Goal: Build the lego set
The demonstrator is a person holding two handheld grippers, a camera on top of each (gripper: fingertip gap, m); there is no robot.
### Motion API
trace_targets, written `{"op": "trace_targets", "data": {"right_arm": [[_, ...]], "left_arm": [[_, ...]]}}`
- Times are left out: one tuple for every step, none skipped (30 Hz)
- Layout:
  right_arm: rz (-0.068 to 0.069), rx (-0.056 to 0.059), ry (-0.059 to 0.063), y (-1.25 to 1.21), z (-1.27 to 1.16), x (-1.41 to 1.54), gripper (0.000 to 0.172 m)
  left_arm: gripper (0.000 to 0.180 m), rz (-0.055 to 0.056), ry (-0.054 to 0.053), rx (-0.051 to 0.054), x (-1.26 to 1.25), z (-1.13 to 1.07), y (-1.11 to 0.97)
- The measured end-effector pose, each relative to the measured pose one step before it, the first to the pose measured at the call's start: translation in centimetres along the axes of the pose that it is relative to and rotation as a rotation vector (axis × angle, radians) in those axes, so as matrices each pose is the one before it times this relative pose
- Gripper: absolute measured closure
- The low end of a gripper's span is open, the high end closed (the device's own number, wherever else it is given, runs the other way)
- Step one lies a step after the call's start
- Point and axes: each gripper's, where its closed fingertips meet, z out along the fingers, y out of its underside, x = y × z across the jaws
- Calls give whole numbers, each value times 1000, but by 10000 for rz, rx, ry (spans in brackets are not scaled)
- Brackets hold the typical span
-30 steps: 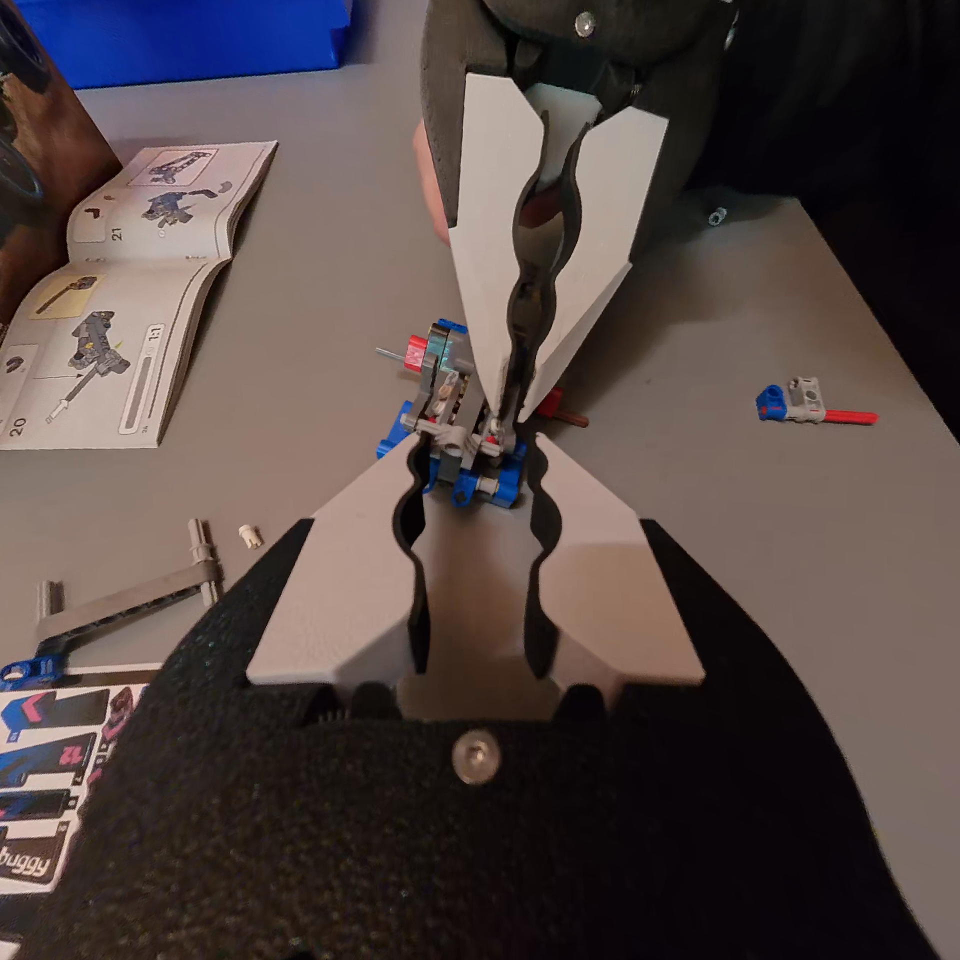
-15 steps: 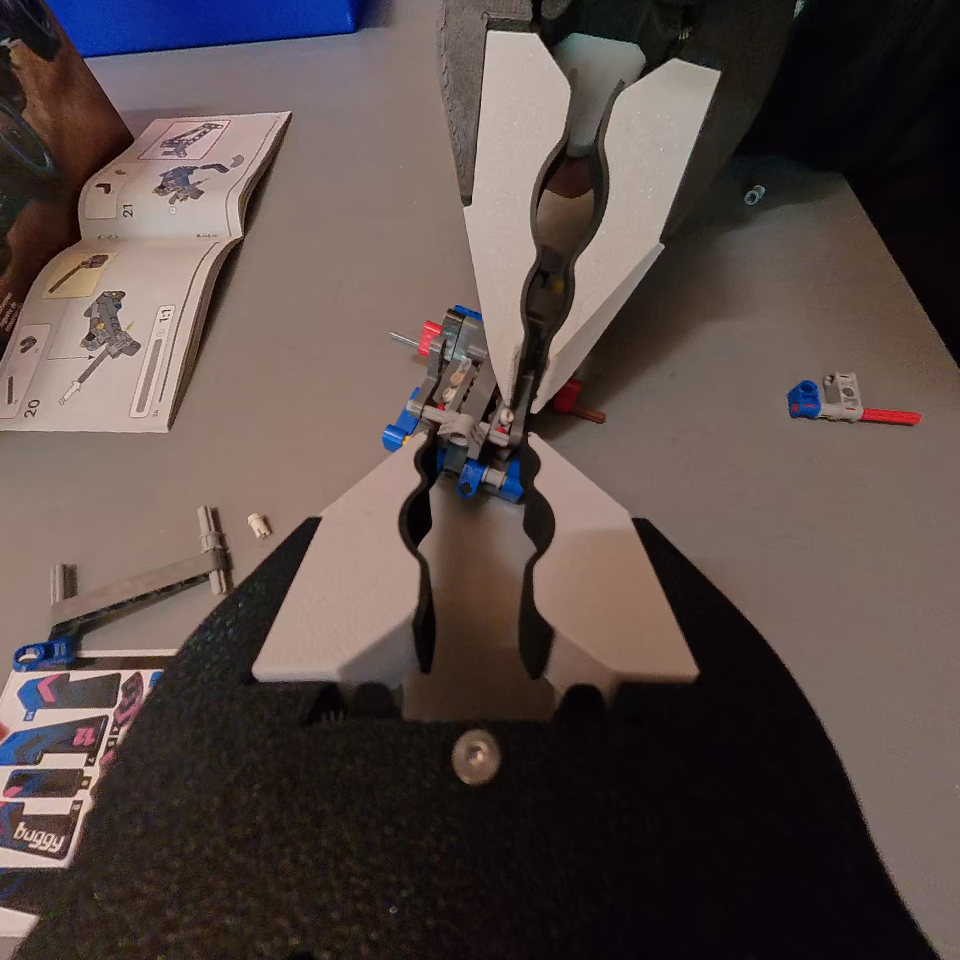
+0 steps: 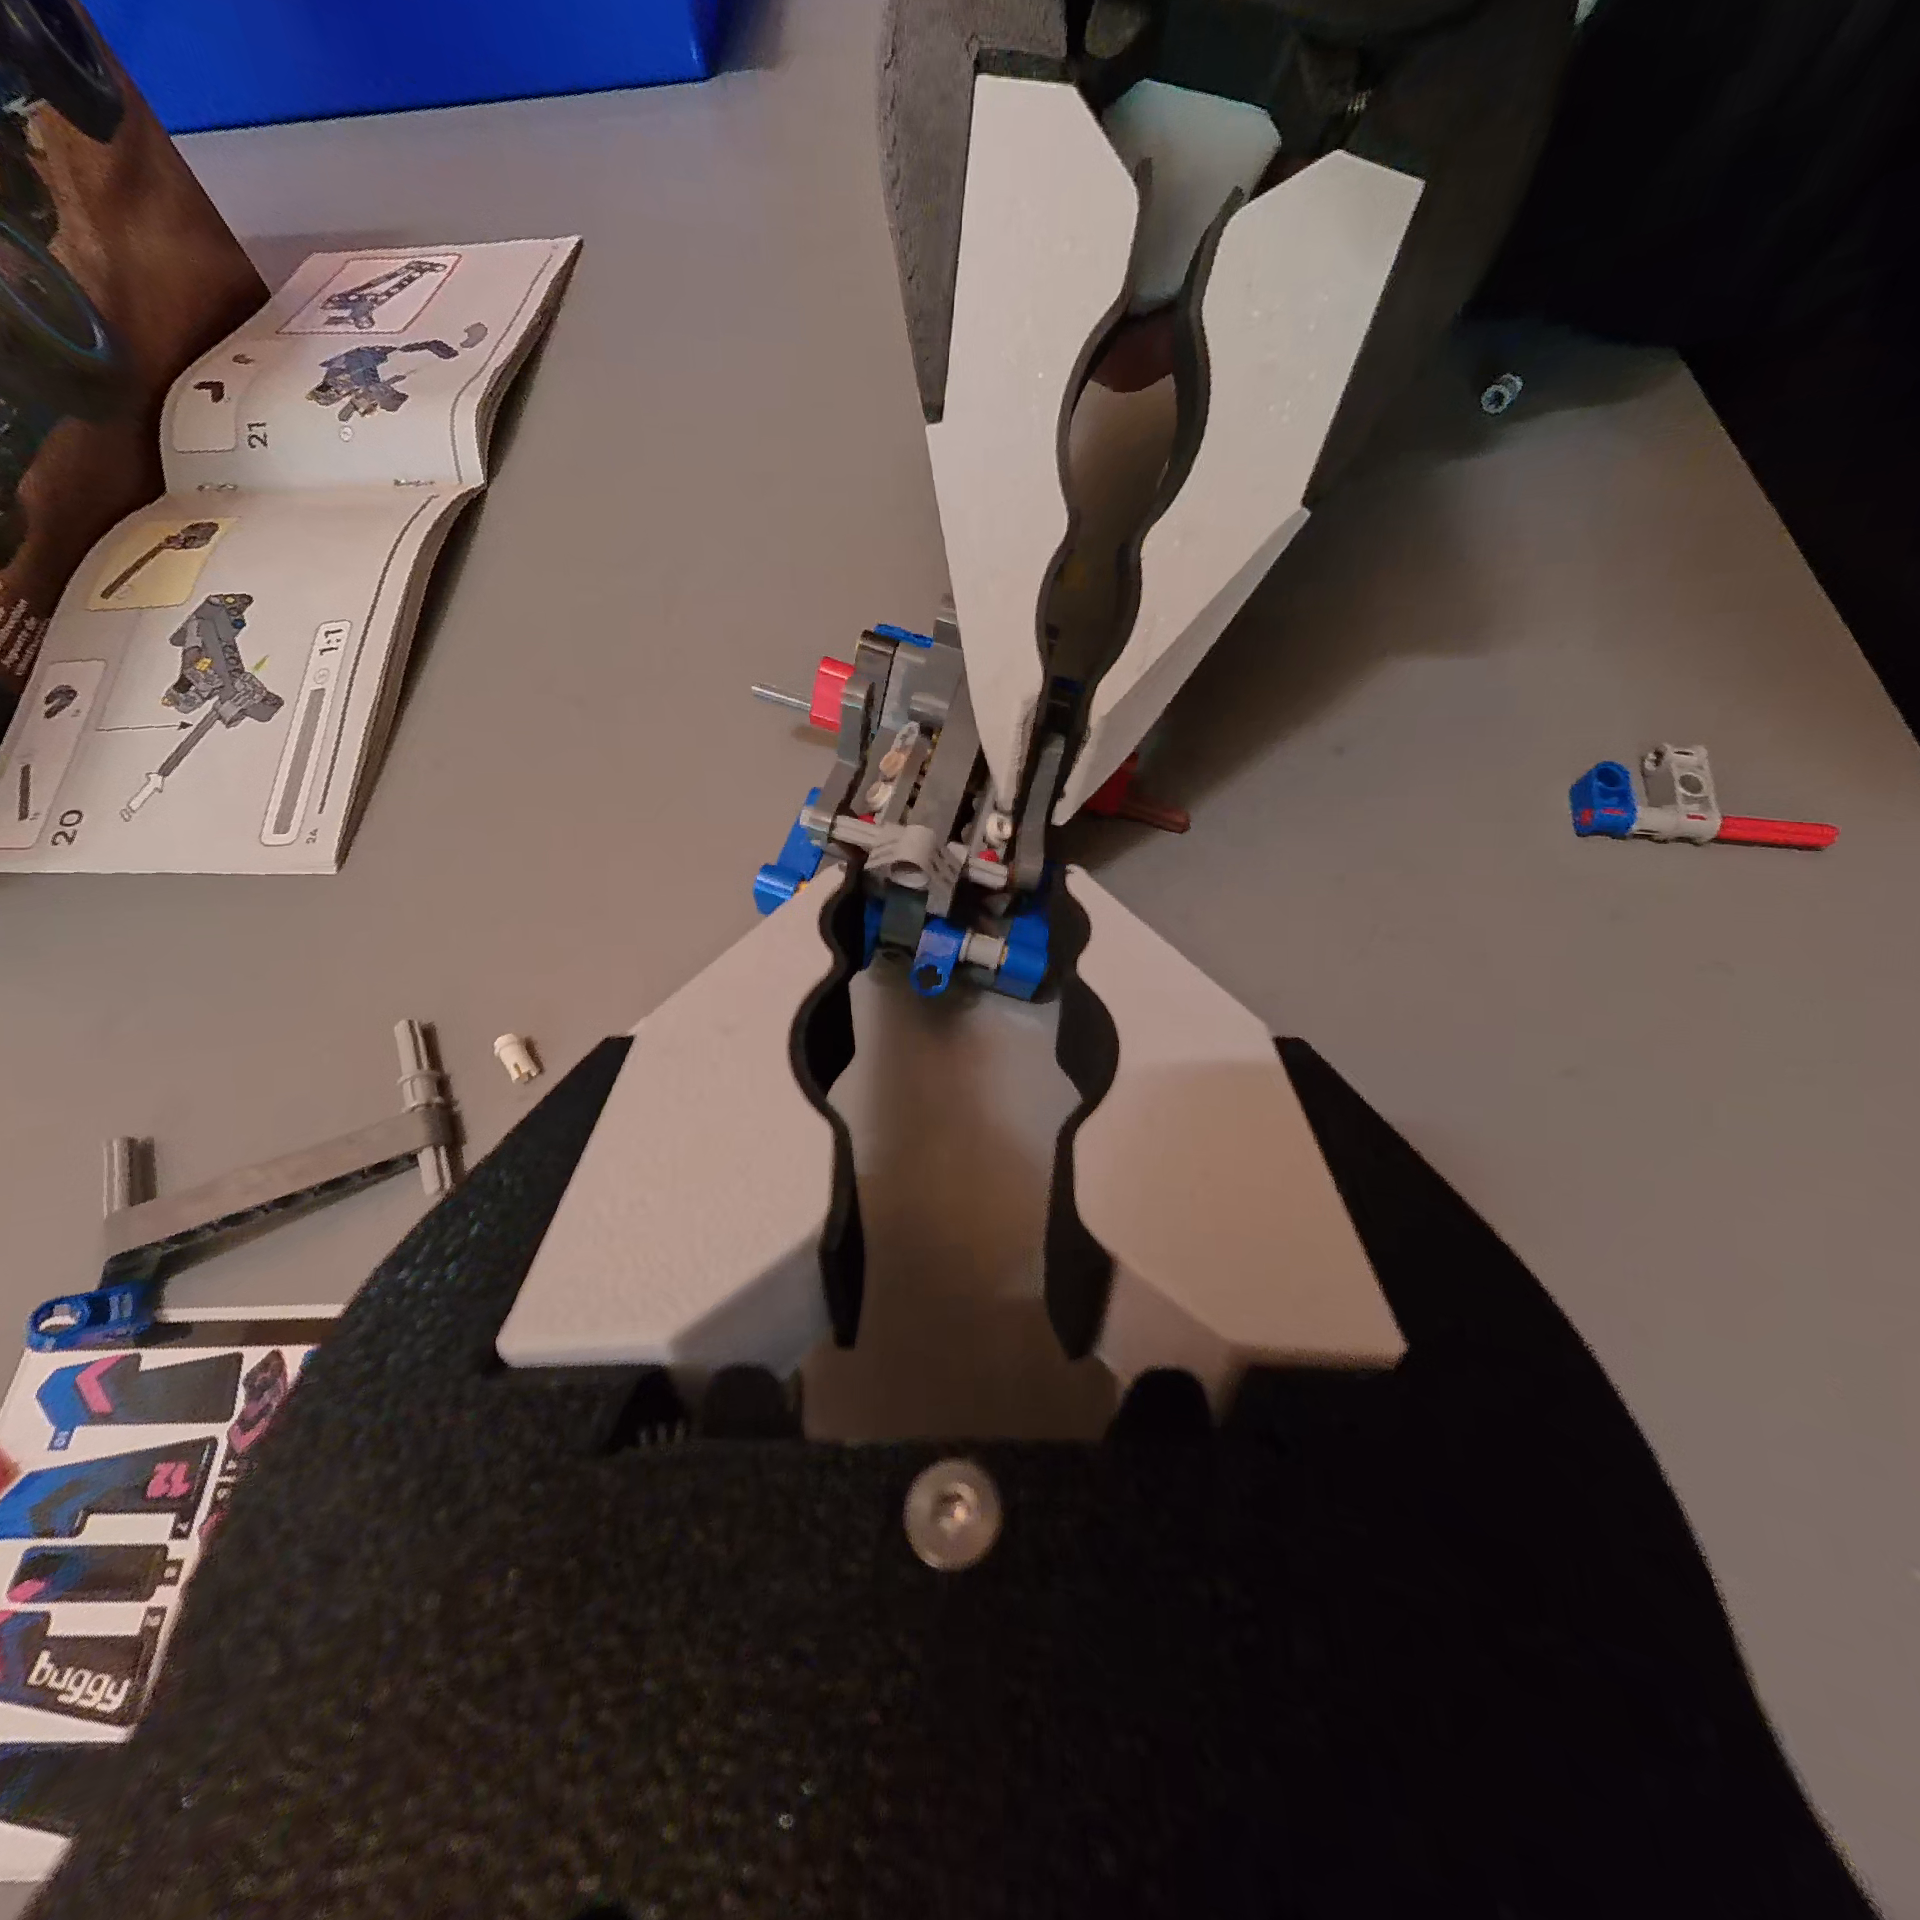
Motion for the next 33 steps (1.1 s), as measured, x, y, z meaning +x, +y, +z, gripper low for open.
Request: {"op": "trace_targets", "data": {"right_arm": [[-65,-108,6,73,-27,-13,171],[-78,-69,60,32,-23,40,171],[-65,-86,25,62,-1,-22,171],[-40,-55,34,39,-21,1,171],[58,-23,79,17,-37,94,171],[172,-13,9,4,-21,60,171],[195,29,-17,-41,3,55,171],[123,64,-36,-84,31,16,171],[0,19,-84,-9,42,-102,171],[5,22,12,-25,8,2,171],[21,30,64,-64,-29,70,171],[1,10,13,-25,-15,1,171],[35,3,3,1,3,10,171],[37,7,-9,22,14,17,171],[12,14,-25,14,25,-19,171],[0,2,-11,11,1,-17,171],[11,-28,7,24,-33,5,171],[-15,-50,11,15,-43,-6,171],[-12,-48,0,34,-49,-16,171],[63,-36,-27,16,-37,-25,171],[36,-29,-39,25,3,-38,171],[-35,-22,-32,36,19,-33,171],[2,-54,-3,93,-9,11,171],[-14,-103,0,154,-51,29,171],[-64,-44,16,71,-46,36,171],[-28,-2,14,15,-30,18,171],[5,-8,-25,9,22,-50,171],[-21,-50,-42,53,40,-95,171],[-52,-37,12,9,26,-22,171],[-39,-25,15,-5,8,-7,171],[7,0,11,-13,14,22,171],[18,33,21,-23,26,62,171],[21,47,37,-27,8,93,171]], "left_arm": [[149,6,3,11,16,-11,-16],[148,11,-1,-1,1,-4,3],[148,5,-28,-19,-24,13,20],[147,12,-14,-28,-12,31,29],[147,24,-31,4,-20,27,-24],[147,10,-57,21,-60,22,-60],[147,-17,-37,-15,-54,43,0],[147,-16,-7,-9,-4,39,-16],[148,-11,-30,-10,-28,41,-6],[152,-34,-79,-24,-112,31,16],[153,-45,4,19,-27,-23,-22],[153,-42,28,17,-2,-13,-27],[153,-32,-6,-5,-26,5,16],[153,-21,-5,-21,-14,15,23],[153,-38,15,-27,14,6,35],[154,-53,18,-10,9,23,10],[154,-50,17,-1,15,27,-2],[154,-46,20,-5,32,31,-14],[154,-6,20,-10,43,22,7],[154,29,9,-4,38,7,9],[154,22,12,-4,42,-6,6],[153,12,26,-6,41,1,5],[152,12,50,10,64,-12,-1],[150,18,41,16,70,-10,-22],[149,14,-4,5,-2,9,-11],[148,29,16,-6,49,15,6],[148,22,-4,-13,17,12,15],[148,-2,-26,-27,-32,27,31],[148,-20,-31,-17,-58,28,11],[148,-36,-7,15,-32,-8,-19],[149,-84,-4,50,-58,-26,-73],[151,-135,0,71,-59,-46,-105],[152,-118,2,31,-72,-20,-50]]}}
